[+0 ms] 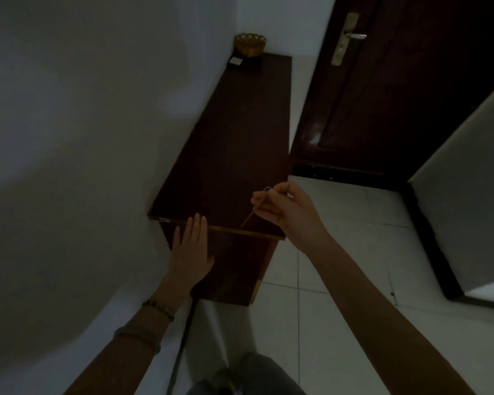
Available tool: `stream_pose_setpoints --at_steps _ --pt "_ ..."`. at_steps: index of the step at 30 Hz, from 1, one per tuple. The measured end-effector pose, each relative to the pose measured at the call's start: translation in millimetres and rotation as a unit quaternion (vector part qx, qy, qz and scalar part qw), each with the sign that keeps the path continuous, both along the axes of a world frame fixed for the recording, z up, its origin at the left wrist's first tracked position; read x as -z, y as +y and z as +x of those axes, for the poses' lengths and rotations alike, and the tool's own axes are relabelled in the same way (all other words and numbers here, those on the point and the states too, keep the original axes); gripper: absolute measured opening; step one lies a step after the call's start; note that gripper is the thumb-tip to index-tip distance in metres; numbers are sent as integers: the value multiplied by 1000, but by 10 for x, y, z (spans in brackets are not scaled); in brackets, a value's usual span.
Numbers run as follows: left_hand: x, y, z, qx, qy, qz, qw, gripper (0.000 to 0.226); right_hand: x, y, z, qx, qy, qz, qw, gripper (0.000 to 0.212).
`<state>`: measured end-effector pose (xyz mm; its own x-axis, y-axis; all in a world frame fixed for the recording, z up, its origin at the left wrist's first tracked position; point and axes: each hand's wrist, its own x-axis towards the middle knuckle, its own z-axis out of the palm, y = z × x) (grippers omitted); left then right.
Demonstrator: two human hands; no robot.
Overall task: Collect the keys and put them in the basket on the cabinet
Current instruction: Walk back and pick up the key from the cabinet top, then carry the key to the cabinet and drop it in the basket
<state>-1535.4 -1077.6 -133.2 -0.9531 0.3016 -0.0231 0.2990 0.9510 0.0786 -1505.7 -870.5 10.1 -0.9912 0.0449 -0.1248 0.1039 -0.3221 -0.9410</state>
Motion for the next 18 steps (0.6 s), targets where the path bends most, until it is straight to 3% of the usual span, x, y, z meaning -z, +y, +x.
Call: stream_pose_setpoints --at_steps 2,6,13,18 --pt "-64 38 -16 -8 -16 16 1000 90 -99 108 152 1 -7 -24 1000 15" --pt "-318 231 76 16 12 74 997 87 -208 296 392 26 3 46 999 12" --pt "-973 857 489 190 74 211 956 76 -335 745 710 141 -17 143 979 4" --pt "-1254 1419 716 257 97 228 934 74 -369 1250 924 182 -22 134 974 7"
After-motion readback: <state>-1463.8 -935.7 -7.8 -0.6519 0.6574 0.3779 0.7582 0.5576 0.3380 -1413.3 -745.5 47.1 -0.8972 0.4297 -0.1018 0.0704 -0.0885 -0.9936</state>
